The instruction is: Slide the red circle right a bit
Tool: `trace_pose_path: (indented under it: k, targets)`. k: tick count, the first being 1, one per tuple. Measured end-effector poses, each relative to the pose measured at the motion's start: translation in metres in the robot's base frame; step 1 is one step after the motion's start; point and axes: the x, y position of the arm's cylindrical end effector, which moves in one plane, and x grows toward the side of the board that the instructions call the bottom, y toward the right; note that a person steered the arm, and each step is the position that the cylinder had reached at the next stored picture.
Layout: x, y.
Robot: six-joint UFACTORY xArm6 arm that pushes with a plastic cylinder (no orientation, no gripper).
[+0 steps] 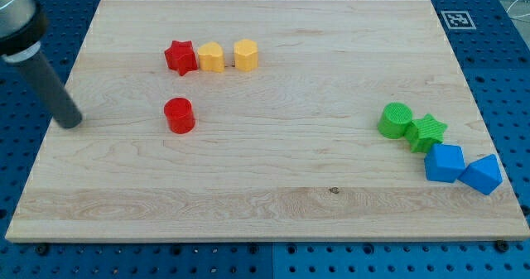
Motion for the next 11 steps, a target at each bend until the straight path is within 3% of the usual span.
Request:
trace_pose_path:
  k: [2, 5, 11]
  targets:
    - [0.006, 0.067]
    - [0.006, 0.115]
    - [0.012, 0.135]
